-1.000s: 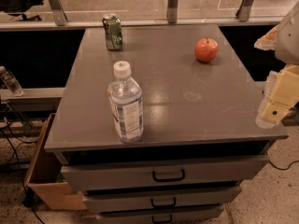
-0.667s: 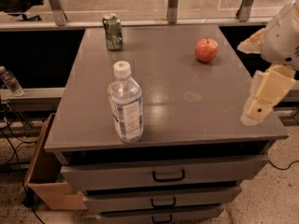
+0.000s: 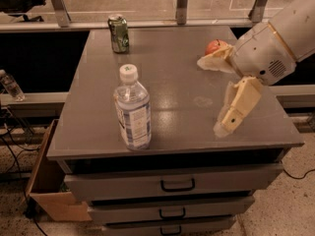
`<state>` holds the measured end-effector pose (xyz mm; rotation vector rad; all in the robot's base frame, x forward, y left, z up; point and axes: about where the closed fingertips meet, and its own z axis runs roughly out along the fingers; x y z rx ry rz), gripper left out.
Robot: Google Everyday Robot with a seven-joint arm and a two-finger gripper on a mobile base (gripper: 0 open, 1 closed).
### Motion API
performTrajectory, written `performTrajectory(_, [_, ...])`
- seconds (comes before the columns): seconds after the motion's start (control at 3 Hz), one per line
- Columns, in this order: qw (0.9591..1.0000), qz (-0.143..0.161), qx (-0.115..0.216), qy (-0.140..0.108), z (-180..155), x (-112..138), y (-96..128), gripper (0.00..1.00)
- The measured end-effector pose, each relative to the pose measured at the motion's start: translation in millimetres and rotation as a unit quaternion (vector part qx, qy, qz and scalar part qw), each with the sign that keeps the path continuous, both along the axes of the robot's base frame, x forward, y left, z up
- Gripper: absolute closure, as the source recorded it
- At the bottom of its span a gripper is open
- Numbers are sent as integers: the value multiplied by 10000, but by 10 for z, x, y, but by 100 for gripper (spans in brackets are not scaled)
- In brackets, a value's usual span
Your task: Move blue plastic bottle near green can
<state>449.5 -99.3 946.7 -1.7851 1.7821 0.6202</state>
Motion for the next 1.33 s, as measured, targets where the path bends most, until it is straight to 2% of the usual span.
performTrajectory(0.33, [9936,608,928,227,4,-180,435,0])
performTrajectory(0.67, [9787,1091,1700,377,-16,-327,856,0])
performTrajectory(1.0, [9648,1396,2194,396,-64,-370,1194,0])
performTrajectory(1.33, [9524,1630,2549,370,-149,-355,1470,0])
